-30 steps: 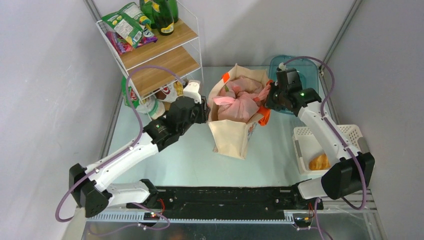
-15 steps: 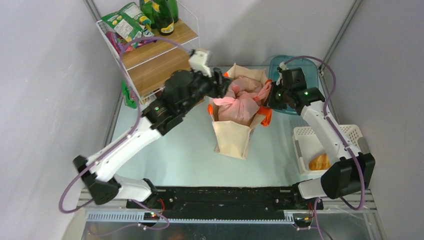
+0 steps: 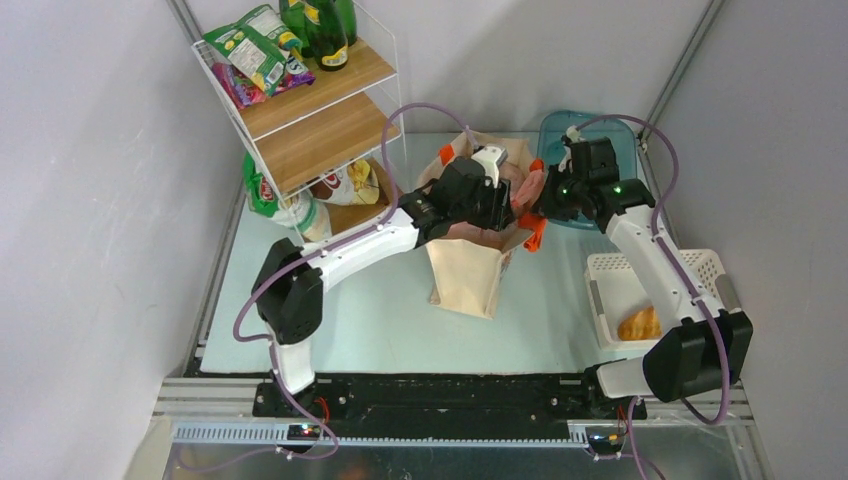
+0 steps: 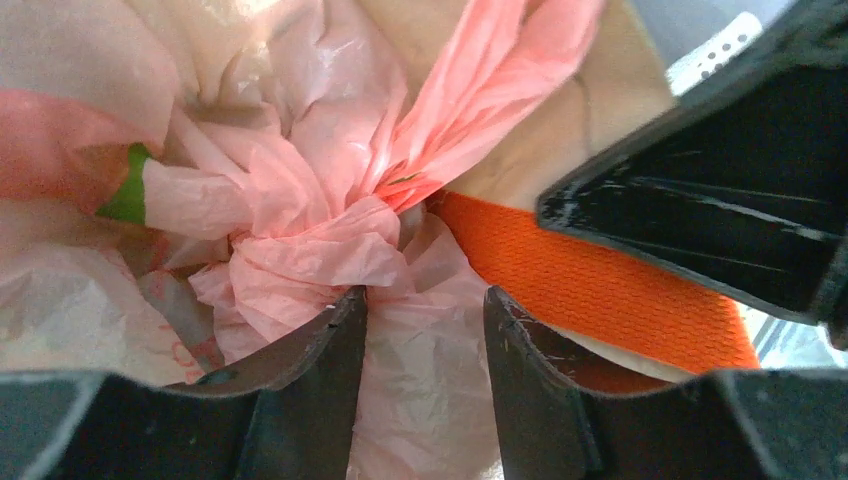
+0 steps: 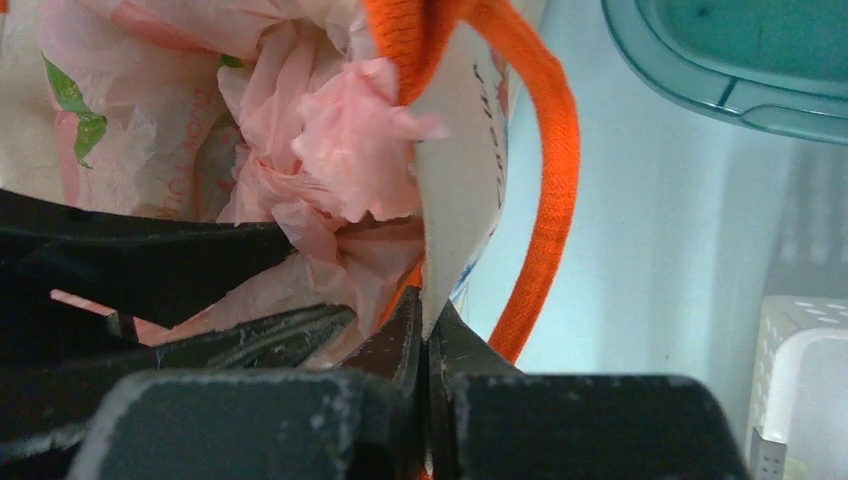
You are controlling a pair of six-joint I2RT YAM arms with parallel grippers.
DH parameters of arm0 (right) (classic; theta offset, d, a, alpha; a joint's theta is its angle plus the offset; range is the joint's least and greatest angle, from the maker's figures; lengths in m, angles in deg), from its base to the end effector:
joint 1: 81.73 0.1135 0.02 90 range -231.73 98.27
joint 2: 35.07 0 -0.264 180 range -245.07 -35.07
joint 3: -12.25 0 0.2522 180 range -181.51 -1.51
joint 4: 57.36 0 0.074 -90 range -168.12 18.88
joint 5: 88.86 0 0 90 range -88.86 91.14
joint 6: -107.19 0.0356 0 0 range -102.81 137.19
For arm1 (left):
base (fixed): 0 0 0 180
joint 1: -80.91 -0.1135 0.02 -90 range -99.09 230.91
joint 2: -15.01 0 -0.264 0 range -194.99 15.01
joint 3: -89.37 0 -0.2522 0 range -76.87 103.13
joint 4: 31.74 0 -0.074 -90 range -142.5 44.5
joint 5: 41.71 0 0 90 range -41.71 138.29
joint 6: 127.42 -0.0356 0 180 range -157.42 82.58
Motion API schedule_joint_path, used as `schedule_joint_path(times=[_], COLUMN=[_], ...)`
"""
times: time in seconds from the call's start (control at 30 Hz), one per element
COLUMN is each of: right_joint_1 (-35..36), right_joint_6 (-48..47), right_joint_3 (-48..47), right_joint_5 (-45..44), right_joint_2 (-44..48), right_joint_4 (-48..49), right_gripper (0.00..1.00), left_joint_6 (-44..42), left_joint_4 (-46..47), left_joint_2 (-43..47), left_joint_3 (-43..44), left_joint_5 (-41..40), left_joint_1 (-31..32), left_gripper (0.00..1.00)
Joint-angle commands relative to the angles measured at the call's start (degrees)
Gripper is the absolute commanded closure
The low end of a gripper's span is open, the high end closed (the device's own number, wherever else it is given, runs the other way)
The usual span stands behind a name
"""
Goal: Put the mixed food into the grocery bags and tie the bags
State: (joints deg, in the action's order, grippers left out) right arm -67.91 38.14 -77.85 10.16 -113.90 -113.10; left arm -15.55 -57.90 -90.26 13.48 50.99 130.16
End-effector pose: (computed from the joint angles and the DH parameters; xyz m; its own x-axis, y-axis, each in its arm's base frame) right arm 0.2842 0.0757 0.3453 -0.7585 0.1771 -0.6272 -0.0786 0.9305 0.3577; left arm 0.2853 -0.3337 0.3128 -0.5701 0.0916 -0.8165 0.6160 0.7052 -0.3510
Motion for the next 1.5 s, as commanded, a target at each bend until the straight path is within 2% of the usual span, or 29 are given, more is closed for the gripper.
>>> schedule_joint_path(times=[0.0,0.13,0.3,0.37,0.43,0.47,0.5,0.57,0.63,0.83,0.93,1.03,1.13,1.23,1.37,1.47], right_joint_1=[-2.4,-3.3,-3.5,-3.7,-4.2,-4.5,-5.5,-7.6,-9.2,-9.5,-9.5,-9.4,-9.3,-9.3,-9.3,-9.1], right_joint_6=[-1.3,-1.7,-2.1,-2.2,-2.1,-2.1,-2.0,-0.7,0.3,-0.9,-2.3,-3.8,-3.8,-2.7,-3.9,-8.7], right_joint_3=[-1.8,-5.0,-7.1,-6.7,-6.4,-6.4,-6.6,-6.9,-6.4,-2.5,1.8,7.5,18.0,29.4,43.0,50.3], right_joint_5=[-2.3,-3.8,-4.6,-5.0,-4.9,-4.6,-2.9,2.0,5.9,8.3,7.8,6.2,3.4,-0.1,-5.9,-8.3], right_joint_2=[4.9,5.9,5.7,5.0,3.5,2.3,1.5,0.6,1.3,13.3,19.8,28.2,35.3,44.8,54.4,58.3], right_joint_4=[4.0,2.6,1.7,1.7,1.8,1.8,1.3,0.9,1.4,5.7,8.7,11.7,16.8,21.0,30.4,36.4], right_gripper=[1.0,1.0,1.0,1.0,0.97,0.87,0.71,0.56,0.47,0.23,0.21,0.2,0.2,0.19,0.19,0.18], left_joint_6=[7.8,11.6,11.6,10.5,9.1,8.2,7.7,6.6,5.3,1.2,0.3,-0.2,0.3,-1.3,-4.6,-8.6], left_joint_4=[-0.4,-0.7,-1.2,-2.0,-2.5,-2.7,-2.9,-3.1,-3.6,-6.3,-6.5,-6.5,-6.1,-4.4,4.4,17.7], left_joint_2=[-2.0,-4.4,-5.3,-5.4,-5.0,-4.6,-3.6,-1.0,2.1,14.6,24.5,32.8,43.5,53.6,64.8,71.5], left_joint_3=[-2.0,-2.6,-0.3,1.5,3.6,4.8,5.3,6.0,5.8,1.2,-5.5,-14.9,-24.1,-37.0,-53.8,-65.0], left_joint_5=[0.0,-0.1,-1.2,-2.0,-2.1,-1.5,-1.2,-1.4,-2.3,-9.3,-13.3,-21.5,-30.6,-40.0,-48.2,-55.1], left_joint_1=[-2.2,-3.7,-4.1,-4.1,-4.0,-4.0,-4.0,-3.9,-3.7,-3.7,-3.8,-3.9,-4.1,-4.1,-4.4,-5.6], left_gripper=[0.48,0.49,0.47,0.45,0.39,0.33,0.29,0.1,0.02,0.0,0.0,0.0,0.0,0.0,0.0,0.0])
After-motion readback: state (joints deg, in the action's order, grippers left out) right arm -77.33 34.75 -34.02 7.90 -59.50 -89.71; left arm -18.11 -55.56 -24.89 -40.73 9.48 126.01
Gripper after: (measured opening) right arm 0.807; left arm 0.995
